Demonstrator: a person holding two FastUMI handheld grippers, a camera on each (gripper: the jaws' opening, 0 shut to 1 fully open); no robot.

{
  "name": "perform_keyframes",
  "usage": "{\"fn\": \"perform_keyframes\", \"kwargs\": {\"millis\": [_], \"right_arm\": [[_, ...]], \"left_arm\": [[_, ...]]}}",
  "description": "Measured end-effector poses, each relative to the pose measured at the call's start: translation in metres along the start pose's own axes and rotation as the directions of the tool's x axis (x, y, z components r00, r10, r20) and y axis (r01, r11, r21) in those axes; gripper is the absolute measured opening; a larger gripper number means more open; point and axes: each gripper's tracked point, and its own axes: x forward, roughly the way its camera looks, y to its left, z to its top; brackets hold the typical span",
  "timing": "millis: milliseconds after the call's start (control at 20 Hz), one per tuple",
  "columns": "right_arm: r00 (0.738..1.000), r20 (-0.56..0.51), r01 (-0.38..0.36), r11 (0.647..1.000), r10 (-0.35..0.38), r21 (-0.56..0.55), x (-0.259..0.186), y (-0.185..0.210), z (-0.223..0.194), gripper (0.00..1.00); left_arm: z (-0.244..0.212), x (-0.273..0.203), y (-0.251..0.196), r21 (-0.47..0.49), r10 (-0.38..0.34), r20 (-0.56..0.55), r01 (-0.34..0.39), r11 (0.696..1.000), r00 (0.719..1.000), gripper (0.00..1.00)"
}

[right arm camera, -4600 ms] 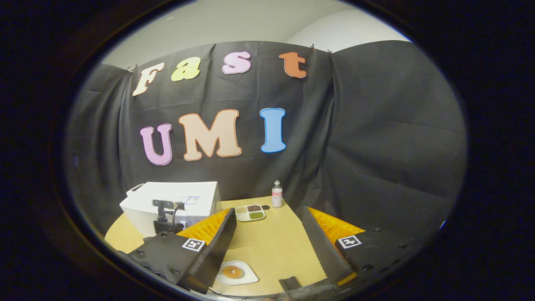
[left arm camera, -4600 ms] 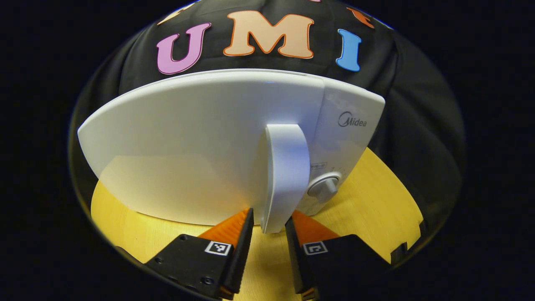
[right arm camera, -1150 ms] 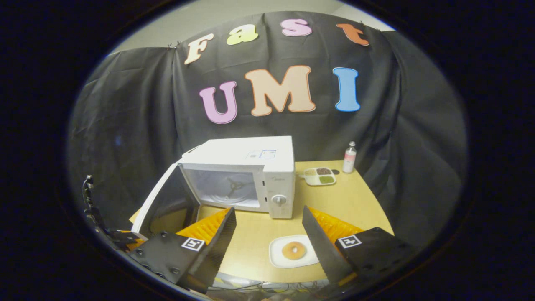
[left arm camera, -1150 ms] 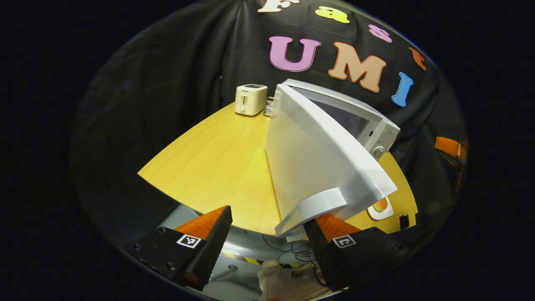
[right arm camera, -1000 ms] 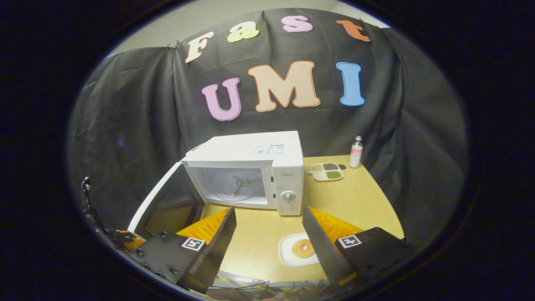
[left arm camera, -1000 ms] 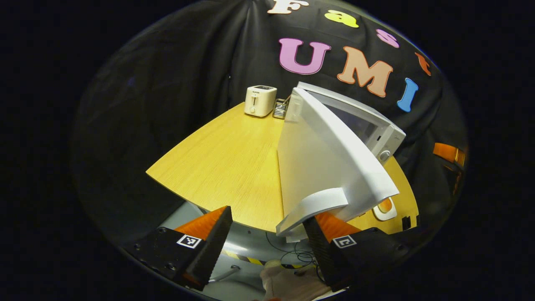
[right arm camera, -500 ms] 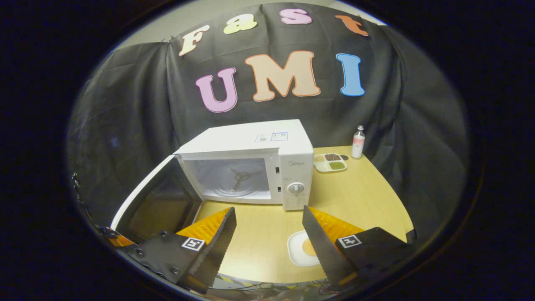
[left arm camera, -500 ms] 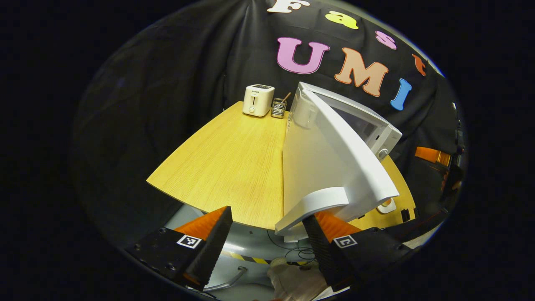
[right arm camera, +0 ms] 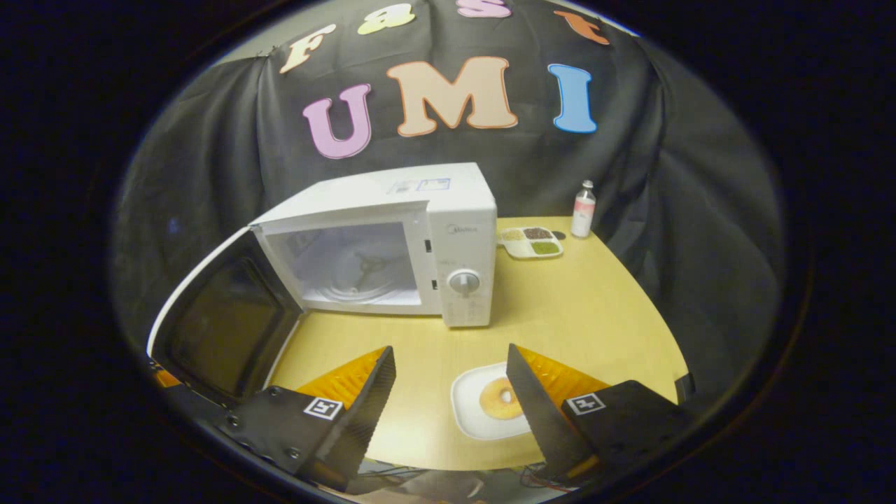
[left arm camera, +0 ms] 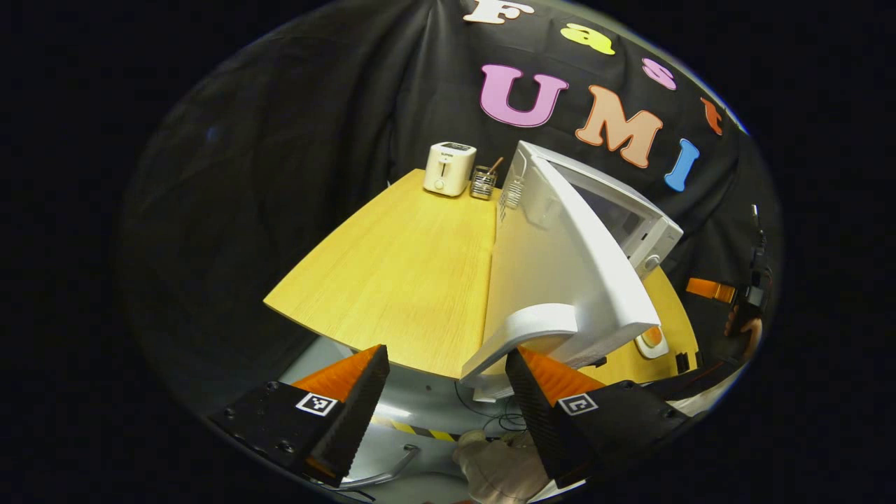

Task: Open the microwave oven with the left hand, put the food in, and close the microwave oven.

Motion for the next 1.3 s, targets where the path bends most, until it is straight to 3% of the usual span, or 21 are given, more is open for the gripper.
{"fn": "perform_keyframes", "kwargs": {"millis": [150,250,300,400,450,600,650,750,800,850,900,950,1000,1100,1150,1200,1300], "right_arm": [[0.998,-0.064,0.016,0.999,-0.019,-0.044,0.017,-0.016,-0.022,1.00],[0.993,-0.119,0.005,0.999,-0.011,-0.053,0.031,-0.022,-0.036,1.00],[0.989,-0.149,-0.006,0.999,-0.001,-0.048,0.038,-0.025,-0.045,0.94],[0.975,-0.222,-0.027,0.999,0.018,-0.036,0.051,-0.030,-0.062,0.94],[0.967,-0.253,-0.033,0.999,0.023,-0.035,0.057,-0.032,-0.068,1.00],[0.943,-0.332,-0.029,0.998,0.010,-0.052,0.071,-0.047,-0.083,1.00],[0.933,-0.359,-0.033,0.998,0.008,-0.061,0.075,-0.050,-0.087,0.93],[0.913,-0.408,-0.045,0.995,0.006,-0.086,0.083,-0.056,-0.097,1.00],[0.902,-0.431,-0.055,0.994,0.008,-0.097,0.086,-0.057,-0.102,0.94],[0.892,-0.452,-0.066,0.993,0.013,-0.101,0.088,-0.058,-0.106,0.94],[0.880,-0.475,-0.074,0.992,0.018,-0.100,0.091,-0.059,-0.113,1.00],[0.868,-0.496,-0.079,0.992,0.020,-0.098,0.093,-0.061,-0.117,1.00],[0.857,-0.515,-0.082,0.992,0.020,-0.098,0.095,-0.064,-0.123,0.94],[0.840,-0.542,-0.095,0.990,0.024,-0.103,0.097,-0.067,-0.130,0.94],[0.838,-0.545,-0.105,0.989,0.032,-0.103,0.099,-0.067,-0.131,1.00],[0.834,-0.551,-0.112,0.988,0.036,-0.105,0.101,-0.068,-0.133,1.00],[0.819,-0.571,-0.132,0.987,0.054,-0.096,0.103,-0.065,-0.137,1.00]], "left_arm": [[0.006,-0.008,0.028,-0.029,0.125,0.028,-0.124,0.992,0.992,0.98],[0.020,-0.018,0.052,-0.093,0.231,0.082,-0.223,0.970,0.970,0.94],[0.030,-0.024,0.063,-0.141,0.291,0.122,-0.274,0.951,0.949,0.94],[0.050,-0.044,0.080,-0.212,0.397,0.173,-0.360,0.909,0.901,0.94],[0.060,-0.058,0.085,-0.225,0.448,0.214,-0.402,0.888,0.868,0.94],[0.093,-0.096,0.089,-0.255,0.553,0.306,-0.492,0.832,0.775,0.93],[0.103,-0.104,0.083,-0.279,0.570,0.332,-0.499,0.821,0.752,0.93],[0.114,-0.118,0.066,-0.315,0.594,0.365,-0.505,0.804,0.717,0.93],[0.118,-0.121,0.057,-0.325,0.601,0.376,-0.507,0.798,0.705,0.92],[0.123,-0.124,0.047,-0.331,0.603,0.389,-0.505,0.797,0.696,0.92],[0.128,-0.126,0.036,-0.332,0.598,0.402,-0.498,0.801,0.693,0.93],[0.130,-0.125,0.026,-0.330,0.595,0.410,-0.496,0.803,0.691,0.92],[0.134,-0.126,0.017,-0.326,0.592,0.415,-0.495,0.806,0.691,0.92],[0.136,-0.127,0.002,-0.321,0.597,0.412,-0.504,0.802,0.688,0.92],[0.138,-0.127,-0.006,-0.323,0.599,0.406,-0.505,0.801,0.690,0.93],[0.140,-0.127,-0.014,-0.322,0.597,0.411,-0.502,0.802,0.690,0.88],[0.145,-0.129,-0.029,-0.327,0.591,0.430,-0.493,0.806,0.682,0.93]]}}
